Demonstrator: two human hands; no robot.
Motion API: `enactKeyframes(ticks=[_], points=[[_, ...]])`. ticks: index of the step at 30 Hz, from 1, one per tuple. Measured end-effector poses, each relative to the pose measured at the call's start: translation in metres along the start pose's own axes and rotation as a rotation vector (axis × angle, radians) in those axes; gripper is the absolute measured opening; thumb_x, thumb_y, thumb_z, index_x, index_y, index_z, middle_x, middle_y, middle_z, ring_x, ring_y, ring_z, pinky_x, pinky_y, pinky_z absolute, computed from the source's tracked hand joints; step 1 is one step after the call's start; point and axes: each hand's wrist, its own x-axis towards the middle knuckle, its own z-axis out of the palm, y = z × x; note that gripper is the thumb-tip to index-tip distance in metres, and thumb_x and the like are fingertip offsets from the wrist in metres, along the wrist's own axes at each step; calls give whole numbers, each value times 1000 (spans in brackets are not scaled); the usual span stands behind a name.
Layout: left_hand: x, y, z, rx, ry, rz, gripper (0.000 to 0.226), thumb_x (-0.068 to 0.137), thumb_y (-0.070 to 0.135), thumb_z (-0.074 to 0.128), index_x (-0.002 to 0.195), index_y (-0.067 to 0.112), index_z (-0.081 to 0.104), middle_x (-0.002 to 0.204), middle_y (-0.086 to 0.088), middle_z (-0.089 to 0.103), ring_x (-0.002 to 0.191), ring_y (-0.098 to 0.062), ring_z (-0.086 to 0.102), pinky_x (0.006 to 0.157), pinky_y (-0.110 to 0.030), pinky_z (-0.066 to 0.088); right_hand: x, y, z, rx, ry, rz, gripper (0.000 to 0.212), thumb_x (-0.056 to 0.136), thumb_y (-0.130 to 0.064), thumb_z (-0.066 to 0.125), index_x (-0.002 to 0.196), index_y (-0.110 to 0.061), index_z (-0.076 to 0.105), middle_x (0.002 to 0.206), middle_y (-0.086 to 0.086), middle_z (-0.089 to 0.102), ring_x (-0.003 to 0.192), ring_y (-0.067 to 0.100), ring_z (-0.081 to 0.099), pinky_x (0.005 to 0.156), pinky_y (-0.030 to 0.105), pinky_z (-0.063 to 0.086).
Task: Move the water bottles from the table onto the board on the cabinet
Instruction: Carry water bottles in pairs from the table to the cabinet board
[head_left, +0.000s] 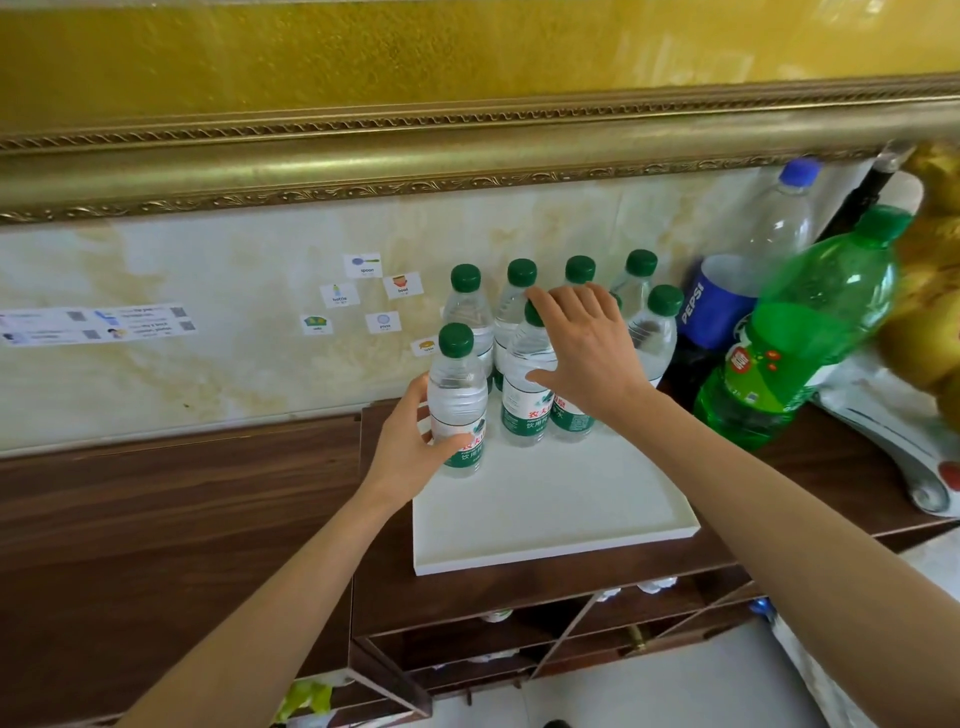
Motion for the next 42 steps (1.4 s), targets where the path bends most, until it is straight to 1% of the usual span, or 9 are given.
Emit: enactKeyframes(ticks=[2, 6, 17, 21, 24, 28, 33, 37, 42], points=[[3, 2, 4, 23, 40, -5, 73, 74, 11, 81, 135, 24, 43, 122, 15, 55, 111, -6, 52, 81, -6, 44, -1, 1, 1, 8, 9, -5, 88, 60, -38, 87, 132, -6, 49, 113, 13, 61, 107, 36, 57, 108, 49, 34], [15, 8, 19, 7, 101, -10, 73, 75, 10, 80, 135, 21, 42, 128, 8, 56, 112, -10, 51, 98, -28, 46, -3, 1, 3, 25, 5, -8, 89, 61, -37, 87, 135, -7, 47, 115, 12, 61, 109, 36, 56, 110, 49, 31], [24, 1, 37, -30, 195, 2, 67, 73, 10, 82, 127, 23, 44, 121, 10, 53, 109, -11, 52, 93, -25, 45, -3, 2, 3, 22, -35, 5, 89, 66, -37, 84, 140, -8, 42, 118, 12, 60, 110, 35, 57, 114, 50, 26], [24, -1, 37, -23, 183, 9, 69, 74, 12, 82, 131, 21, 43, 128, 4, 55, 111, -11, 52, 93, -24, 43, -3, 1, 1, 16, -74, 13, 89, 70, -37, 81, 143, -9, 38, 122, 12, 57, 113, 35, 56, 116, 49, 22], [24, 1, 36, -3, 160, 10, 70, 75, 13, 81, 132, 20, 41, 132, 1, 54, 113, -11, 51, 97, -28, 45, -3, -1, -2, 14, -95, 16, 90, 73, -38, 79, 145, -9, 34, 124, 13, 56, 115, 35, 54, 116, 49, 19], [24, 1, 27, 19, 91, 6, 66, 78, 20, 79, 132, 24, 41, 129, 10, 52, 117, -11, 49, 105, -38, 44, -5, 0, -6, 14, -112, -7, 91, 77, -41, 74, 149, -12, 27, 127, 13, 53, 118, 34, 51, 117, 49, 18], [16, 5, 1, 17, 106, -12, 60, 84, 25, 72, 136, 23, 41, 122, 13, 51, 118, -7, 47, 100, -28, 38, -12, -4, -17, 171, 52, 34, 74, 84, -37, 66, 147, -13, 33, 132, 12, 51, 124, 33, 48, 117, 48, 21], [4, 11, -19, 56, 275, 15, 47, 88, 23, 68, 130, 21, 48, 118, 5, 60, 110, -6, 54, 94, -27, 45, -25, -19, -31, 435, 224, 103, 56, 88, -30, 59, 137, -10, 43, 126, 10, 53, 117, 29, 49, 106, 41, 34], [-34, 17, -24, 102, 489, -7, 35, 91, 17, 64, 125, 18, 54, 107, 7, 64, 103, -3, 59, 86, -9, 44, -59, -62, -20, 655, 148, 37, 46, 87, -20, 62, 130, -12, 48, 126, 8, 55, 116, 27, 51, 99, 38, 41]])
